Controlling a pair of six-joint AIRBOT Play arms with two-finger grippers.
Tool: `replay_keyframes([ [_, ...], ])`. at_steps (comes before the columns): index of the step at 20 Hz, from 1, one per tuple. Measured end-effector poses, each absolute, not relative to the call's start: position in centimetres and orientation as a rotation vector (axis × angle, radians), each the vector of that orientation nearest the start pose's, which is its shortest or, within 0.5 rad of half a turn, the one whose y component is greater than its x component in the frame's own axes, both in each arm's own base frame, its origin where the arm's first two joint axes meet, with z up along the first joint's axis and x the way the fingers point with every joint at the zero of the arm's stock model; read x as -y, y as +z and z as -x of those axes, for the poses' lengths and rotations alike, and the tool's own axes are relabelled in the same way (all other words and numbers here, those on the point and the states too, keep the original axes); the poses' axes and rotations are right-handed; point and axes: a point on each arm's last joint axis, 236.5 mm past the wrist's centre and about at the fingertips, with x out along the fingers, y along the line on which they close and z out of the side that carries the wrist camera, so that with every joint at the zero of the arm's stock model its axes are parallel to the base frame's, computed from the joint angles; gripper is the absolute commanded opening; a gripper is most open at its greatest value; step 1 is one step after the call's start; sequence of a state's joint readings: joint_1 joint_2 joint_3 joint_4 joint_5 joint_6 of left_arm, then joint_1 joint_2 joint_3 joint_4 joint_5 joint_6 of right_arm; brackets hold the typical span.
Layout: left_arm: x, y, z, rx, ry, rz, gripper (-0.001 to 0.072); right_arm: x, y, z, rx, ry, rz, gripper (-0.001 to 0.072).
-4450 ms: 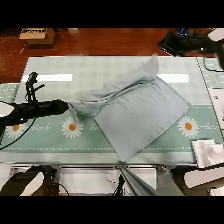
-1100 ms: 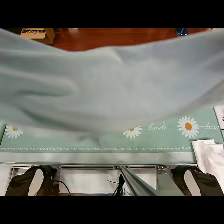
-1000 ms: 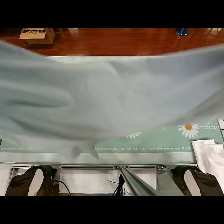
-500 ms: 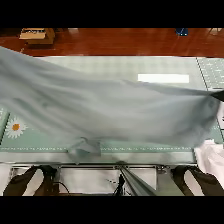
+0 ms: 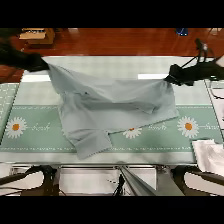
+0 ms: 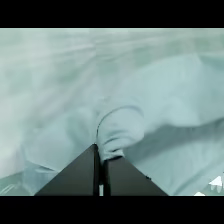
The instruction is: Fold the shirts.
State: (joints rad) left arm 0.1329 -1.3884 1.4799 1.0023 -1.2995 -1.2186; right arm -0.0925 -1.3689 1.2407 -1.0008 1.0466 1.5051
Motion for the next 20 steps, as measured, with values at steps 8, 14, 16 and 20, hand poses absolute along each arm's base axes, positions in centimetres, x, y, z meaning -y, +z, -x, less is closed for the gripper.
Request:
replay_keyframes([
  [8, 7.8, 1.8, -45.4, -1.249, -0.453, 0.324, 0.0458, -6.2, -1.7, -49.1, -1.065, 0.148, -0.629, 0.0313],
  [14, 1.6, 4.8, -41.2, -1.333, -0.363, 0.401, 0.0458, 2.0, 2.1, -44.0, -1.197, 0.144, -0.321, 0.0456],
  [16, 0.7, 4.2, -37.4, -1.395, -0.333, 0.457, 0.0475, 6.6, 2.3, -41.0, -1.247, 0.046, -0.311, 0.0488],
  [20, 2.1, -0.3, -28.2, -1.534, -0.294, 0.586, 0.0608, 9.7, 0.6, -35.9, -1.298, 0.014, -0.497, 0.0498],
])
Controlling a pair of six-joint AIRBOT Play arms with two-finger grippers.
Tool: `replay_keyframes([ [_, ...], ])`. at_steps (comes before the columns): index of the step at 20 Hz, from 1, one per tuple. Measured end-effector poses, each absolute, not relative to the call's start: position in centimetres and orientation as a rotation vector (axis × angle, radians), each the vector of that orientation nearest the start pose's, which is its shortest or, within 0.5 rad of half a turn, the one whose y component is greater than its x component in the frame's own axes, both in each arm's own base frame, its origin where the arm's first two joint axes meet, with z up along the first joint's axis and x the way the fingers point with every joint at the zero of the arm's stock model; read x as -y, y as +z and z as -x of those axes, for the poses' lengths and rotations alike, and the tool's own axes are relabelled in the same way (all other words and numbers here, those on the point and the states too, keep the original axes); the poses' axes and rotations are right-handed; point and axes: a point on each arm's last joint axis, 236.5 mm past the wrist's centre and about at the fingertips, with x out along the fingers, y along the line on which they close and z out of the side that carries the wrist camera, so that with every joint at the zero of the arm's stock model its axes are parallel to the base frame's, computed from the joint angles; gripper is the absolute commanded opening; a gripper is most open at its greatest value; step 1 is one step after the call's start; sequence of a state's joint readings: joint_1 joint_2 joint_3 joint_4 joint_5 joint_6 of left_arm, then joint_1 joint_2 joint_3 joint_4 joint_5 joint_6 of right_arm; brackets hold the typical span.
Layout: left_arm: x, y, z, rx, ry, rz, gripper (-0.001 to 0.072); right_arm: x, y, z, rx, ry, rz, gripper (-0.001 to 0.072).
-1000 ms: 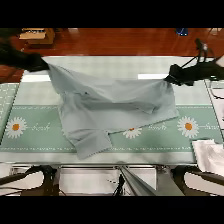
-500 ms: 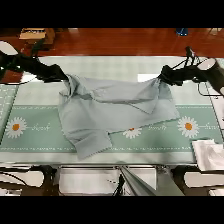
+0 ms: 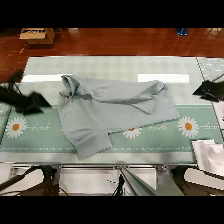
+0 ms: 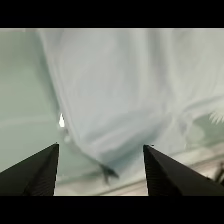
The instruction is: Fold the shirts.
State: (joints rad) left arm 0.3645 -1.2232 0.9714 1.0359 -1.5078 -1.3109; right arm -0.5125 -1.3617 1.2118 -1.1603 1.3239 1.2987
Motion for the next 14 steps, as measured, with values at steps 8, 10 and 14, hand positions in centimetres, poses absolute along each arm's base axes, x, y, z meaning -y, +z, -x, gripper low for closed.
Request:
replay_keyframes([
  [8, 8.4, -8.2, -17.7, -1.651, -0.299, 0.830, 0.0599, 7.2, -2.0, -32.9, -1.295, 0.134, -0.713, 0.0495],
  [10, 9.1, -8.9, -18.0, -1.621, -0.291, 0.845, 0.0599, 6.9, -2.0, -32.9, -1.287, 0.145, -0.729, 0.0494],
  [14, 9.6, -9.7, -19.1, -1.562, -0.252, 0.863, 0.0594, 6.5, -1.8, -33.1, -1.272, 0.165, -0.753, 0.0494],
])
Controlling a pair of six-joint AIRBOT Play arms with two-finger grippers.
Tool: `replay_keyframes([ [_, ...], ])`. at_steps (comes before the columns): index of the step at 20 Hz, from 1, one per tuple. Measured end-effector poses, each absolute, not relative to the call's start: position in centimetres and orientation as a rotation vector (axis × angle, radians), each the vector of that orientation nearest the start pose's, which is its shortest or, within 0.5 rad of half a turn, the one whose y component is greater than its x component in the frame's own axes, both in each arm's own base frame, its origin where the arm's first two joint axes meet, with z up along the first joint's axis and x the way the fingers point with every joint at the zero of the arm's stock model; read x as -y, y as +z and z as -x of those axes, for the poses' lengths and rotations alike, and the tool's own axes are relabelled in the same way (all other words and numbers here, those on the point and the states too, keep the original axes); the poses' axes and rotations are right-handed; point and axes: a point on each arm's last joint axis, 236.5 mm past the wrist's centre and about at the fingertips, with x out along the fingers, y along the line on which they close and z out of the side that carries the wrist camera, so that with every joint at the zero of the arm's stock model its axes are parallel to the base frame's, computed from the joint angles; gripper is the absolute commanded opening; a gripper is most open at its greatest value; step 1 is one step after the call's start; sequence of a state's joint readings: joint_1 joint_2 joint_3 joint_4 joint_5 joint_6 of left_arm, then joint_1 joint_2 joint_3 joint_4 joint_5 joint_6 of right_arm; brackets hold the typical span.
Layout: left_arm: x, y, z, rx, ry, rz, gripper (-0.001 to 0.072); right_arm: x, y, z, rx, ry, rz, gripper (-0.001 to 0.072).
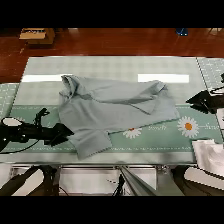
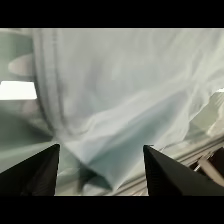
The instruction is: Fold the shirts.
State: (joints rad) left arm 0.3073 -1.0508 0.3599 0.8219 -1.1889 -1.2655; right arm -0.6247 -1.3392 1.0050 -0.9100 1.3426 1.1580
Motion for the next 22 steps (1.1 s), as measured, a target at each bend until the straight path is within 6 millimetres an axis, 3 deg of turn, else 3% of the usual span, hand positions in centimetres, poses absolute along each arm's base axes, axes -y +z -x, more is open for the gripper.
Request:
replay_keyframes([
  [2, 9.4, -10.0, -19.8, -1.535, -0.223, 0.871, 0.0576, 6.2, -1.6, -33.3, -1.263, 0.175, -0.765, 0.0494],
  [4, 8.6, -10.6, -21.0, -1.485, -0.169, 0.867, 0.0378, 6.0, -1.4, -33.5, -1.254, 0.184, -0.775, 0.0494],
  [5, 8.2, -10.9, -21.4, -1.466, -0.144, 0.863, 0.0366, 5.9, -1.2, -33.6, -1.248, 0.188, -0.782, 0.0494],
  [8, 7.7, -11.2, -22.3, -1.434, -0.108, 0.870, 0.0037, 5.6, -0.9, -34.0, -1.232, 0.203, -0.802, 0.0494],
  [12, 8.2, -11.3, -22.3, -1.439, -0.135, 0.878, 0.0029, 5.9, -1.3, -33.6, -1.249, 0.190, -0.779, 0.0497],
  [14, 8.5, -11.2, -21.8, -1.456, -0.167, 0.867, 0.0029, 6.9, -2.1, -32.9, -1.275, 0.156, -0.738, 0.0554],
  [17, 8.9, -11.0, -21.3, -1.474, -0.201, 0.856, 0.0029, 8.3, -3.4, -32.3, -1.286, 0.085, -0.732, 0.0551],
  [22, 9.2, -10.8, -21.0, -1.479, -0.229, 0.848, 0.0029, 7.8, -6.5, -31.2, -1.318, 0.024, -0.753, 0.0549],
])
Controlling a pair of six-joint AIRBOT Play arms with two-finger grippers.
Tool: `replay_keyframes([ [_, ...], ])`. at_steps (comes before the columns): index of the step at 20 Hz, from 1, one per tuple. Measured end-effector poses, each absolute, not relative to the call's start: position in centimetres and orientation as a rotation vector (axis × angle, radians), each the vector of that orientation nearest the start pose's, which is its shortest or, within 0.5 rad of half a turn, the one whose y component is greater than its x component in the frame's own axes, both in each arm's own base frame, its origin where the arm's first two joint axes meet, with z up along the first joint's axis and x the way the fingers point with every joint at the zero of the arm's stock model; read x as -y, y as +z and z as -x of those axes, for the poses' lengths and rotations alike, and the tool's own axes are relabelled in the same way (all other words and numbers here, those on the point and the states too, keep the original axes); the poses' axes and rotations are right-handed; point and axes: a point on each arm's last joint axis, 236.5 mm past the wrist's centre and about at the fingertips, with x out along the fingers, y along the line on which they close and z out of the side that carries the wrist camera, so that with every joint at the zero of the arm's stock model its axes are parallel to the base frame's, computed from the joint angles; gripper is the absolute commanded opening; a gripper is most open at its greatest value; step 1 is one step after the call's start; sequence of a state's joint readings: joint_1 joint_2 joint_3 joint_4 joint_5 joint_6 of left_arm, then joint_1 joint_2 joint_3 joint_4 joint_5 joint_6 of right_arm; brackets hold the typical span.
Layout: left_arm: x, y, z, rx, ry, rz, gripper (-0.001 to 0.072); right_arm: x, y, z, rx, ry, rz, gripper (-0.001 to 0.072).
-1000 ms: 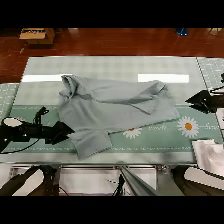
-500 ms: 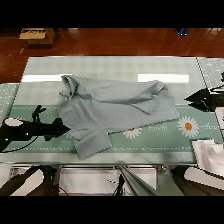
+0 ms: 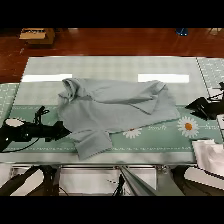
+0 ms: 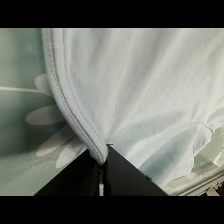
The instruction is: Fold the shirts.
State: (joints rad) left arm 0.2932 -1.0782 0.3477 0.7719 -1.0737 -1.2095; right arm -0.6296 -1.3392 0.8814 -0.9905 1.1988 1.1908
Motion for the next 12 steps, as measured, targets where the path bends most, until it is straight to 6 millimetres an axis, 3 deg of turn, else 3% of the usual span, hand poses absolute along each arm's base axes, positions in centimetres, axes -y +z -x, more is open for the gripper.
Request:
replay_keyframes([
  [5, 9.4, -10.7, -21.1, -1.473, -0.250, 0.841, 0.0029, 3.9, -9.4, -30.8, -1.380, 0.065, -0.759, 0.0508],
  [8, 9.4, -10.2, -21.7, -1.454, -0.264, 0.834, 0.0029, 0.7, -10.2, -31.7, -1.397, 0.123, -0.763, 0.0034],
  [10, 9.2, -9.2, -23.0, -1.417, -0.290, 0.815, 0.0028, -0.8, -9.5, -32.8, -1.373, 0.163, -0.764, 0.0037],
  [12, 9.0, -6.6, -25.6, -1.337, -0.345, 0.779, 0.0028, -1.4, -6.8, -34.3, -1.322, 0.228, -0.727, 0.0036],
])
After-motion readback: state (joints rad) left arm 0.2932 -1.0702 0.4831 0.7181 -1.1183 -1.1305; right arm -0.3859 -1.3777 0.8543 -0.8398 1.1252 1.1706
